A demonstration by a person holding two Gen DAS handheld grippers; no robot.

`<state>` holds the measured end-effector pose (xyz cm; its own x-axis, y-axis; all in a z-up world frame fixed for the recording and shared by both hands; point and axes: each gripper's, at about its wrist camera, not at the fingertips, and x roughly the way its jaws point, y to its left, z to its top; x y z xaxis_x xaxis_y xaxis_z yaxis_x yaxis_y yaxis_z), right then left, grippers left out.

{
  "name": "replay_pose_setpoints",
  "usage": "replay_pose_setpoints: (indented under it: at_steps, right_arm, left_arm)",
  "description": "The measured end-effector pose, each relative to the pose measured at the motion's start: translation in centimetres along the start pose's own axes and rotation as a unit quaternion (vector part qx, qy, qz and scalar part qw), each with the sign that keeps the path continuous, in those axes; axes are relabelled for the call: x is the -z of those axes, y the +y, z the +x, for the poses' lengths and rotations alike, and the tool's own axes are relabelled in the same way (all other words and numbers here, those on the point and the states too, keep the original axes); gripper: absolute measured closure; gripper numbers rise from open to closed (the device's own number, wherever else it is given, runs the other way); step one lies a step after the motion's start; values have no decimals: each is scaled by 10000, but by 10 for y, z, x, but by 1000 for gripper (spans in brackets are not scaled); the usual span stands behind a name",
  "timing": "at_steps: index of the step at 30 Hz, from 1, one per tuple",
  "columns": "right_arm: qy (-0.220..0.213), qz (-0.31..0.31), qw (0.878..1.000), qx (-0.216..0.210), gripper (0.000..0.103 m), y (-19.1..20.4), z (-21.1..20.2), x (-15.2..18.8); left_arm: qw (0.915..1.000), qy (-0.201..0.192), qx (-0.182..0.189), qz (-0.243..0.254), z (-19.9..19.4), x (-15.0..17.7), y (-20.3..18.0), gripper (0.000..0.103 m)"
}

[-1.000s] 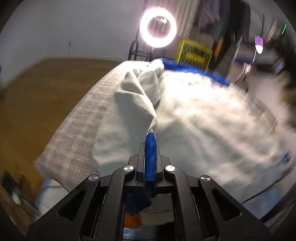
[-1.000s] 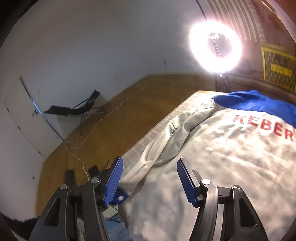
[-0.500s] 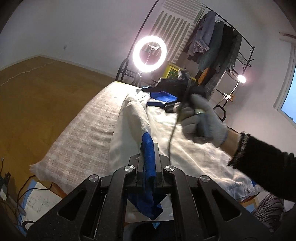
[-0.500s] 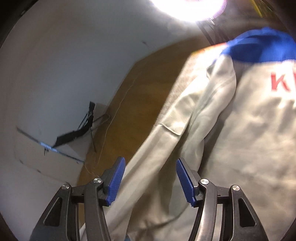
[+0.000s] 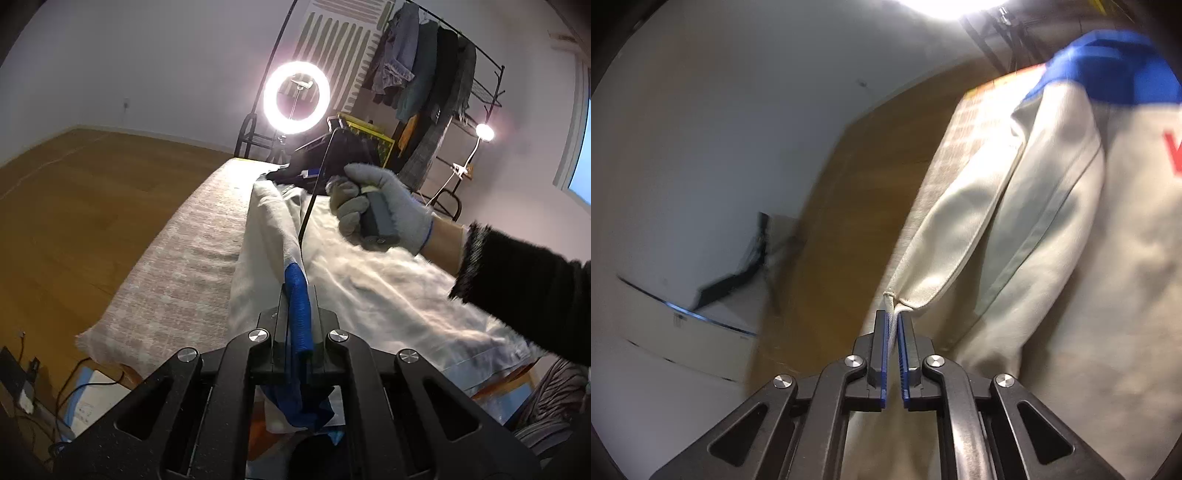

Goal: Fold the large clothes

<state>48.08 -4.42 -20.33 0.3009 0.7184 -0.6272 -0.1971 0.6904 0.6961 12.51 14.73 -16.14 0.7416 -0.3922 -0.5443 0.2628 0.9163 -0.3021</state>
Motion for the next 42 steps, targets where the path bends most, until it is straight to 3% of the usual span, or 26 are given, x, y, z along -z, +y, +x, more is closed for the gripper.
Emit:
replay_pose_setpoints:
  at_steps: [3,9,13,19,20,22,24,25,28,31,34,37,42]
  right_arm:
    - [-155,-166,9996,185,103,14,-20,-2]
    - [-445,-800,9933,707,103,27,-90,6]
    - [-552,-757,9908,975,103,2,-138,24]
    - [-140,-365,9868,1571,103,-52,-149,53]
    - [28,-315,9848,1707,100,-60,-146,57]
    - [-51,-266,9834,1793,96,-66,-150,62]
    - [-201,-254,9854,1671,79,-63,-165,64]
    - [-294,-278,9862,1604,73,-58,-169,65]
    - [-535,-518,9875,1391,72,-39,-199,73]
    - [-816,-843,9863,1157,70,-18,-239,88]
    - [-1074,-1173,9837,839,68,7,-281,111]
    - [-1182,-1448,9803,632,66,31,-312,137]
    - [-865,-1594,9806,743,66,51,-321,182]
  left_arm:
    - [9999,39,42,87,0,3,-5,101]
    - [9975,243,464,475,1,18,-41,101]
    - [9929,524,808,692,8,35,-70,101]
    - [9853,1006,1045,906,21,66,-106,101]
    - [9850,1024,973,988,20,70,-111,101]
    - [9835,1115,925,1082,15,76,-116,101]
    - [9839,1138,911,1034,5,79,-113,97]
    - [9845,1133,922,970,-4,81,-110,91]
    - [9878,1057,905,697,-27,82,-98,69]
    - [9928,846,810,230,-48,83,-78,66]
    - [9924,802,761,-532,-52,85,-45,66]
    - [9866,831,866,-1106,-38,88,-22,65]
    - [9722,1132,1048,-1763,9,102,-1,61]
